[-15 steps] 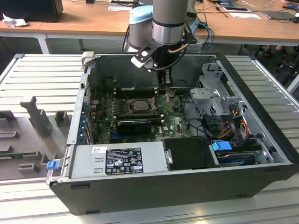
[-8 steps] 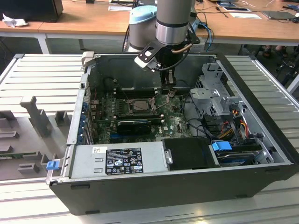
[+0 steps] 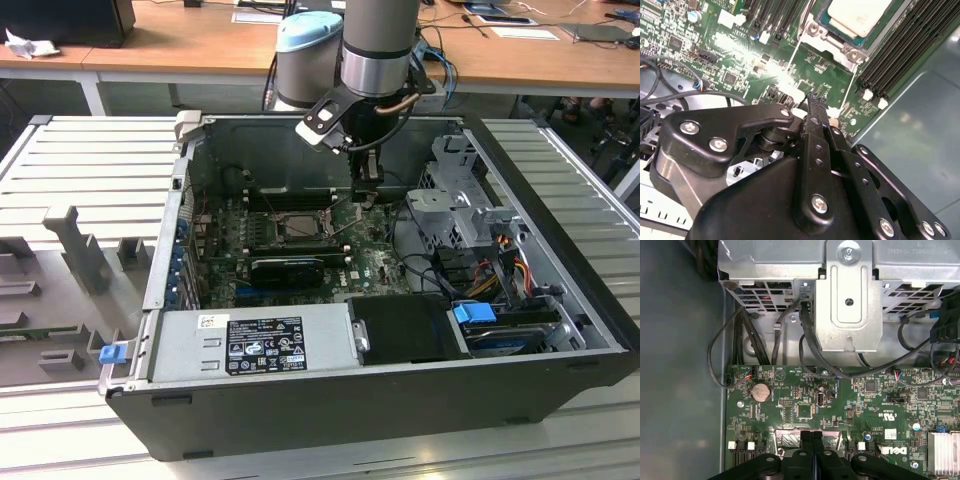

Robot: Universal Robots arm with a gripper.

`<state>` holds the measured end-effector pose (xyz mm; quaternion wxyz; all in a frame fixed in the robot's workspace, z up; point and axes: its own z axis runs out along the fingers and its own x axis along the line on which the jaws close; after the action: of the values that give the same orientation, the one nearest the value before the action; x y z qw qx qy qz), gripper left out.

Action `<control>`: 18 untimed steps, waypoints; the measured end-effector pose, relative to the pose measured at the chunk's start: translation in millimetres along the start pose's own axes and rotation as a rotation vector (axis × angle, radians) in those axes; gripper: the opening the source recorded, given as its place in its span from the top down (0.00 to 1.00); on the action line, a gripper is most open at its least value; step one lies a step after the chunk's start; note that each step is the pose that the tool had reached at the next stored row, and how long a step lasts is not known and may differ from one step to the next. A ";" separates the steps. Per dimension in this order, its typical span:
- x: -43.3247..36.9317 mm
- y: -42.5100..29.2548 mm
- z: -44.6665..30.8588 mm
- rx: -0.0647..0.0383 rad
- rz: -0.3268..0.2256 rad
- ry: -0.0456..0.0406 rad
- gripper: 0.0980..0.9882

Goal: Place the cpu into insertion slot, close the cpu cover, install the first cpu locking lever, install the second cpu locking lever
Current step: 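Close the cpu cover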

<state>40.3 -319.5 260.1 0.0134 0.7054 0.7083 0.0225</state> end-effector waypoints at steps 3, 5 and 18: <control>0.0 9.1 0.5 0.000 0.000 0.0000 0.99; 0.0 14.8 0.8 0.001 0.000 0.0001 0.99; -0.4 25.7 17.8 0.033 0.000 0.0003 0.99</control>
<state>66.8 -319.6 243.7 0.0017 0.7056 0.7085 0.0109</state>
